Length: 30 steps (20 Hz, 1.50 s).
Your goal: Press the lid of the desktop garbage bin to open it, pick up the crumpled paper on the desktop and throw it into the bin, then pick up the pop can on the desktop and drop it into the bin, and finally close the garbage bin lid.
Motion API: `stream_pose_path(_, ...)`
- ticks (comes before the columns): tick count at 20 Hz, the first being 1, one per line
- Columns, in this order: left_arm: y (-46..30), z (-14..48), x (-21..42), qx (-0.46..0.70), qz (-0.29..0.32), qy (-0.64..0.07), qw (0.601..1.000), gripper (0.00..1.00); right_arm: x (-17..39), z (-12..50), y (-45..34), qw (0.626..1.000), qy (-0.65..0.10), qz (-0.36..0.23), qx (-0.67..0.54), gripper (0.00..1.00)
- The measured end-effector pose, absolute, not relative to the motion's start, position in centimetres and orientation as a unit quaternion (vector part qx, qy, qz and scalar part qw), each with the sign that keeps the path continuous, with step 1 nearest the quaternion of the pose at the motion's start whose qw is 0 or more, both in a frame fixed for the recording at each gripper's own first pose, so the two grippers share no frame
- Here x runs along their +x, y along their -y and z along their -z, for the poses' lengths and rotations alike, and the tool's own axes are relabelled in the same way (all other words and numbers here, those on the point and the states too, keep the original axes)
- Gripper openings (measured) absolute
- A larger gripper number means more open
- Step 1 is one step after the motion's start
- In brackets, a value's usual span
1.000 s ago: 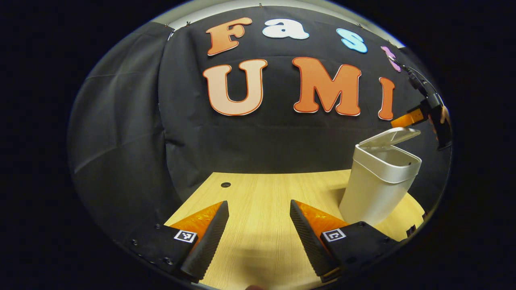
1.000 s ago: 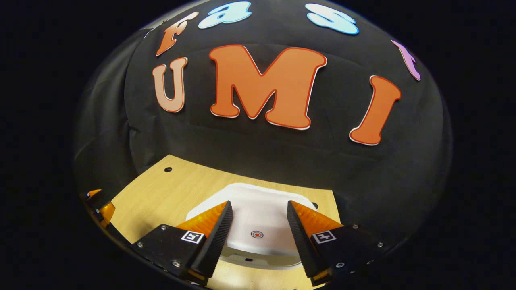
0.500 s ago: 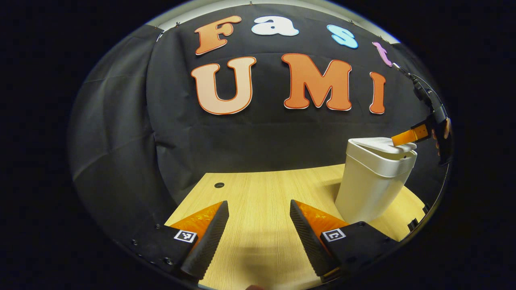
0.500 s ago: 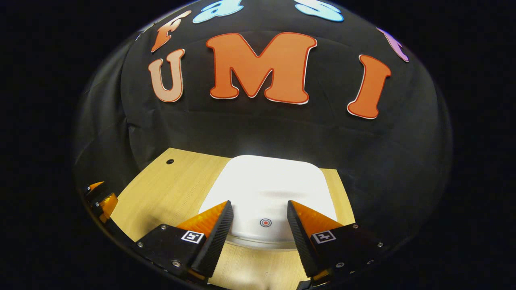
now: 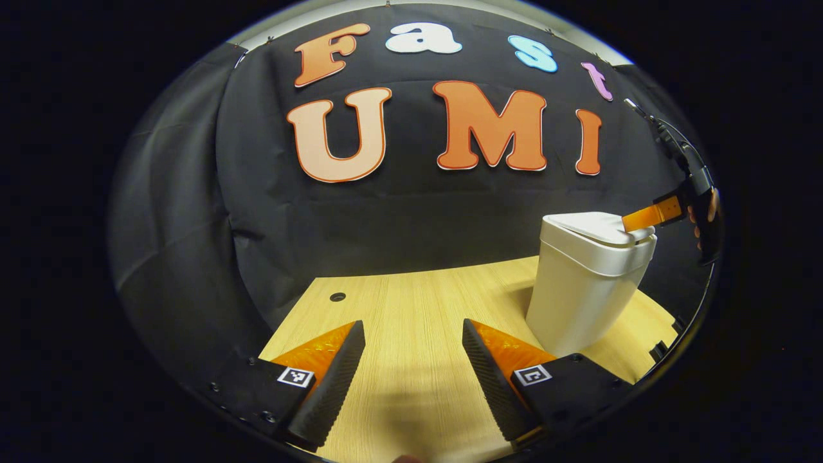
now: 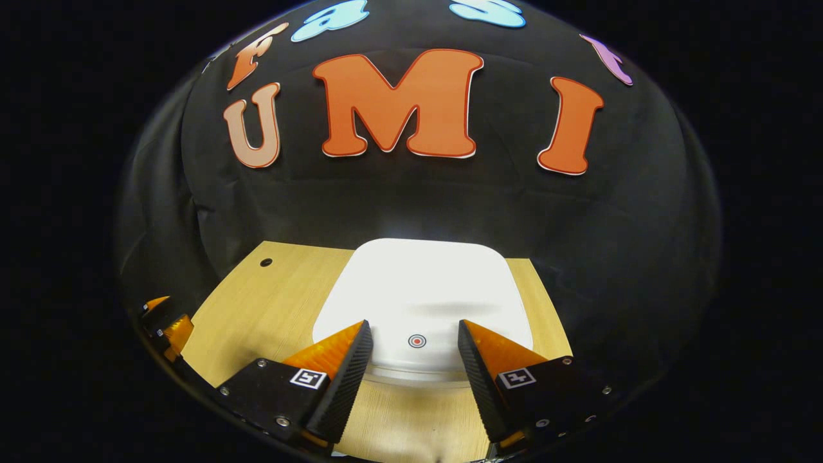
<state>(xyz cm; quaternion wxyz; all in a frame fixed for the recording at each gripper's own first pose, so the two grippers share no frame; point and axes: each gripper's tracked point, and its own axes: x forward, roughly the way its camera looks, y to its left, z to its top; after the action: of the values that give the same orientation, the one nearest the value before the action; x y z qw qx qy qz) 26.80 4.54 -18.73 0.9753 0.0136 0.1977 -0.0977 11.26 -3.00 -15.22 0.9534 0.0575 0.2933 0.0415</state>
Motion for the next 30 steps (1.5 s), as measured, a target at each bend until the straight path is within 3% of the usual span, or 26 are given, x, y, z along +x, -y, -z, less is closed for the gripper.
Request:
stream_pose_path(5, -4.7, 19.1, 26.9, 0.011, 0.098, -0.202, 0.974, 0.97, 11.1, 15.6, 3.0, 0.953, -0.294, -0.037, 0.061, 0.82)
stream_pose_path(6, -4.7, 19.0, 26.8, 0.011, 0.099, -0.203, 0.974, 0.97, 11.1, 15.6, 2.7, 0.953, -0.296, -0.036, 0.061, 0.77)
stream_pose_path(9, -4.6, 19.0, 26.8, 0.011, 0.102, -0.203, 0.974, 0.97, 10.9, 15.9, 2.7, 0.952, -0.298, -0.023, 0.067, 0.78)
stream_pose_path(20, -4.9, 18.3, 27.1, 0.015, 0.113, -0.197, 0.974, 0.97, 10.6, 16.1, 2.5, 0.956, -0.285, 0.002, 0.073, 0.63)
stream_pose_path(24, -5.3, 16.8, 27.9, 0.016, 0.117, -0.182, 0.976, 0.97, 10.6, 16.0, 2.5, 0.965, -0.251, 0.002, 0.074, 0.7)
stream_pose_path(25, -5.4, 16.3, 28.1, 0.015, 0.117, -0.178, 0.977, 0.97, 10.5, 15.8, 2.7, 0.967, -0.243, 0.009, 0.076, 0.66)
stream_pose_path(26, -5.6, 16.0, 28.3, 0.014, 0.117, -0.174, 0.978, 0.97, 10.1, 15.7, 2.6, 0.969, -0.234, 0.014, 0.079, 0.73)
stream_pose_path(29, -5.9, 14.5, 28.8, 0.012, 0.117, -0.159, 0.98, 0.97, 9.0, 15.1, 1.9, 0.975, -0.21, 0.014, 0.074, 0.7)
stream_pose_path(30, -5.9, 14.1, 29.0, 0.013, 0.117, -0.156, 0.981, 0.97, 8.7, 14.7, 1.4, 0.978, -0.199, 0.013, 0.067, 0.82)
